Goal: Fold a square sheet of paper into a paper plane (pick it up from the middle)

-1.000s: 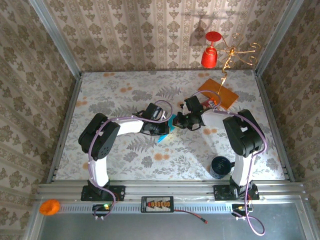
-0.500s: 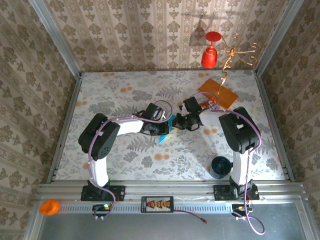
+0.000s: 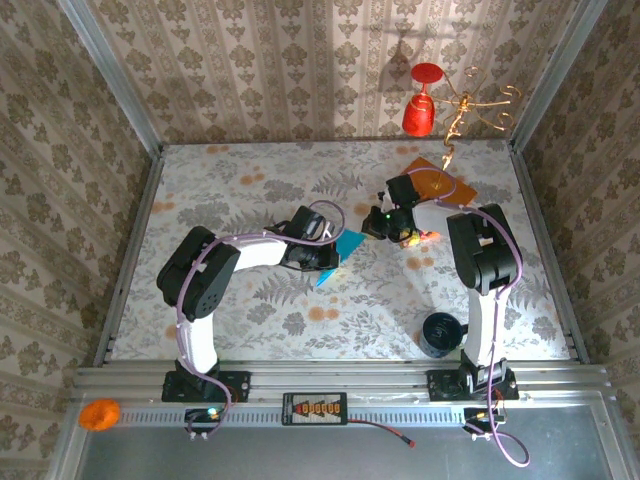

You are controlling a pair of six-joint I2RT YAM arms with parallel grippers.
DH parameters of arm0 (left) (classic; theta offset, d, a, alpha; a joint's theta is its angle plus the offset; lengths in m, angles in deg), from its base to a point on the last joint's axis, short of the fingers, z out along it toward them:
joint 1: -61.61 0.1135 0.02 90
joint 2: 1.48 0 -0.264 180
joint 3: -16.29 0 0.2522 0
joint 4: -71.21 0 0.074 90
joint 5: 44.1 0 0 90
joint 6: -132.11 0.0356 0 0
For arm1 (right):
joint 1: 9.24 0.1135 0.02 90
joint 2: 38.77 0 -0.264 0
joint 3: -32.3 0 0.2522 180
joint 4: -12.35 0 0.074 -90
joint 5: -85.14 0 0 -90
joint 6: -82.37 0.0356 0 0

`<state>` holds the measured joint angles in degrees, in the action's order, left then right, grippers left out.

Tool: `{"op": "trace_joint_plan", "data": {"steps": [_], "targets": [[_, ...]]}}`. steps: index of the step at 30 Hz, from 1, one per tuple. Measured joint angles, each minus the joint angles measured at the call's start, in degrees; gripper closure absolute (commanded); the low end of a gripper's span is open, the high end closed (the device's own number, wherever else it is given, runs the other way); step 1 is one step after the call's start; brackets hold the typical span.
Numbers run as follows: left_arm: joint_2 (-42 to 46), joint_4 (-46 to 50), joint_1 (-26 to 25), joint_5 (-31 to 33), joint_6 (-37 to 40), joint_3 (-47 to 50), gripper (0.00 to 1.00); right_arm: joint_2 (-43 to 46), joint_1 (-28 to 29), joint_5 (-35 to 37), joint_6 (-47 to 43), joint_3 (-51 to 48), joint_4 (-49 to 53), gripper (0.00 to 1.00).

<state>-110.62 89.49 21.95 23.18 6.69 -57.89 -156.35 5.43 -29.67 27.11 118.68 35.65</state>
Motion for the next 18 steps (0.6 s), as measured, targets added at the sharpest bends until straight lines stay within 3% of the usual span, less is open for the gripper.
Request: {"op": "trace_joint_plan", "data": {"steps": [10,18], "targets": [[-0.1,0.7,0.0,0.0,0.0,-0.4,0.95,0.4,-0.8,3.8,-0.7,1.4,0.9,0.97],[-0.1,0.8,0.0,0.0,0.0,-0.5,0.96,10.5,1.1,1.4,-0.3,-3.4,-0.4,0.98]]}}
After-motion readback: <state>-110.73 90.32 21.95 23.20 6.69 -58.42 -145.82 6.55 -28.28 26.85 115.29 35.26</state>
